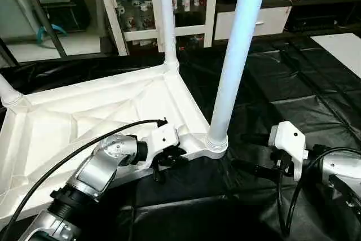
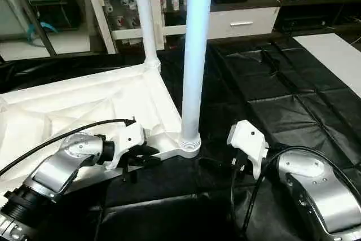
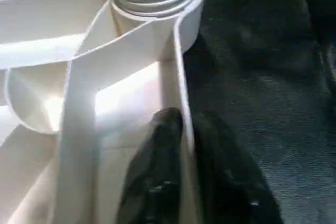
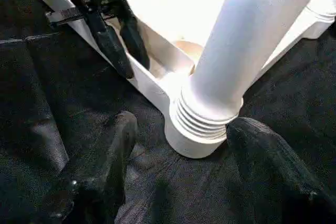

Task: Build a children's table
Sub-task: Rotate table base

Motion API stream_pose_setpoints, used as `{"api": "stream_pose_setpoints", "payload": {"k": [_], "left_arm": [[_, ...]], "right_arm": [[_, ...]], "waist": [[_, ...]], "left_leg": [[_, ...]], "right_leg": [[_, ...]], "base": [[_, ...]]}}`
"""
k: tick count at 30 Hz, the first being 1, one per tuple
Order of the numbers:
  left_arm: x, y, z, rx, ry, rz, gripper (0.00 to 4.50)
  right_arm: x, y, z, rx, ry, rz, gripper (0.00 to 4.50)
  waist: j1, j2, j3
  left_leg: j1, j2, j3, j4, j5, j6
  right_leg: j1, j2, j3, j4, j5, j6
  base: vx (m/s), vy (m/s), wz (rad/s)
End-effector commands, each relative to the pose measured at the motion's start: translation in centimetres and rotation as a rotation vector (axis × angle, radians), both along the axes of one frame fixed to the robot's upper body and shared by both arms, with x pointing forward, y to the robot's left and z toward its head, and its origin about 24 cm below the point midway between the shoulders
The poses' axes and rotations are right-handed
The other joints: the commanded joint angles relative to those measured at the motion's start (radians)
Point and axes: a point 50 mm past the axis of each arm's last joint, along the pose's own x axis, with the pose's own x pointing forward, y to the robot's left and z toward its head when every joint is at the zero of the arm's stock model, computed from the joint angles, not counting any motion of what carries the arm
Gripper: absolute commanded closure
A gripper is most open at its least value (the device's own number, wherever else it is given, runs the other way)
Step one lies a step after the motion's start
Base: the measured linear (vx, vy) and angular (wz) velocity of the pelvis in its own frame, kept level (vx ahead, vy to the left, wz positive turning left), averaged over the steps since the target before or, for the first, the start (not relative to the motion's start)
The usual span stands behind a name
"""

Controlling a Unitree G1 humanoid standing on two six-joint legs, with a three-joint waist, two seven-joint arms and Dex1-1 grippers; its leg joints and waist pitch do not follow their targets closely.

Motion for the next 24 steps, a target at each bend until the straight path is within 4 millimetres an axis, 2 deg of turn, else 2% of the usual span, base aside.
{"api": "stream_pose_setpoints", "payload": {"k": [1,2,3,6,9,11,12,13,15,19,21,23,24], "left_arm": [[-0.3,0.6,-1.4,0.057,0.061,0.027,3.99],[-0.4,0.6,-1.5,0.063,0.07,0.015,3.99],[-0.4,0.6,-1.5,0.063,0.07,0.015,4.27],[-0.8,0.3,-1.7,0.063,0.097,-0.015,4.43],[-1.1,0.0,-1.9,0.064,0.111,-0.055,4.43],[-1.6,-0.6,-1.9,0.034,0.109,-0.125,4.43],[-1.7,-0.8,-1.8,0.02,0.109,-0.139,4.43],[-1.9,-1.1,-1.5,-0.006,0.112,-0.168,4.43],[-2.1,-1.4,-1.1,-0.03,0.12,-0.208,4.43],[-1.7,-1.6,-0.9,0.011,0.091,-0.268,4.48],[-1.5,-1.5,-0.9,0.02,0.086,-0.273,4.48],[-1.2,-1.6,-0.7,0.027,0.076,-0.288,4.5],[-1.1,-1.6,-0.7,0.027,0.074,-0.289,4.5]], "right_arm": [[0.3,0.2,0.3,0.013,-0.009,0.01,1.38],[0.3,0.2,0.4,0.012,-0.009,0.011,1.38],[0.3,0.2,0.4,0.012,-0.009,0.011,1.38],[0.4,0.0,0.4,0.01,-0.012,0.01,1.38],[0.6,-0.1,0.5,0.015,-0.014,0.006,1.38],[0.9,-0.4,0.2,0.037,-0.002,-0.015,1.38],[0.9,-0.5,0.1,0.042,0.003,-0.019,1.38],[0.9,-0.7,-0.1,0.048,0.017,-0.021,1.38],[0.8,-0.9,-0.4,0.05,0.04,-0.01,1.38],[0.2,-0.7,-0.9,0.075,0.117,0.059,1.21],[0.1,-0.6,-1.0,0.071,0.124,0.069,1.21],[0.0,-0.5,-1.3,0.051,0.133,0.092,0.88],[0.0,-0.4,-1.3,0.047,0.13,0.096,0.84]], "waist": [[0.003,-0.019,-0.043],[0.003,-0.019,-0.043],[0.002,-0.019,-0.042],[0.002,-0.019,-0.042],[0.005,-0.019,-0.042],[0.006,-0.017,-0.041],[0.008,-0.017,-0.043],[0.012,-0.021,-0.045],[0.016,-0.018,-0.047],[0.027,-0.018,-0.052],[0.03,-0.017,-0.052],[0.037,-0.007,-0.051],[0.041,-0.008,-0.05]], "left_leg": [[0.015,0.093,-0.049,-0.086,-0.271,0.039],[0.015,0.093,-0.049,-0.087,-0.276,0.037],[0.014,0.092,-0.05,-0.087,-0.28,0.033],[0.014,0.092,-0.05,-0.088,-0.28,0.031],[0.019,0.093,-0.049,-0.088,-0.288,0.029],[0.018,0.092,-0.049,-0.089,-0.298,0.026],[0.019,0.094,-0.049,-0.09,-0.3,0.022],[0.02,0.095,-0.048,-0.09,-0.291,0.023],[0.018,0.096,-0.047,-0.089,-0.266,0.03],[0.012,0.095,-0.044,-0.082,-0.197,0.07],[0.013,0.096,-0.044,-0.081,-0.191,0.077],[0.017,0.096,-0.043,-0.083,-0.213,0.065],[0.018,0.098,-0.043,-0.085,-0.226,0.052]], "right_leg": [[0.023,-0.07,0.044,-0.086,-0.232,-0.211],[0.023,-0.071,0.044,-0.087,-0.241,-0.208],[0.023,-0.072,0.044,-0.088,-0.256,-0.203],[0.021,-0.072,0.045,-0.09,-0.268,-0.196],[0.015,-0.071,0.046,-0.093,-0.281,-0.193],[0.015,-0.071,0.045,-0.095,-0.292,-0.193],[0.015,-0.071,0.046,-0.094,-0.288,-0.191],[0.014,-0.07,0.046,-0.092,-0.264,-0.195],[0.017,-0.072,0.047,-0.086,-0.222,-0.205],[0.023,-0.072,0.044,-0.074,-0.107,-0.225],[0.023,-0.073,0.044,-0.074,-0.105,-0.227],[0.021,-0.071,0.044,-0.079,-0.134,-0.223],[0.02,-0.072,0.045,-0.08,-0.148,-0.223]], "base": [[0.0,0.0,0.0],[0.0,0.0,0.0],[0.0,0.0,0.0],[0.0,0.0,0.0],[0.0,0.0,0.0],[0.0,0.0,0.0],[0.0,0.0,0.0],[0.0,0.0,0.0],[0.0,0.0,0.0],[0.0,0.0,0.0],[0.0,0.0,0.0],[0.0,0.0,0.0],[0.0,0.0,0.0]]}}
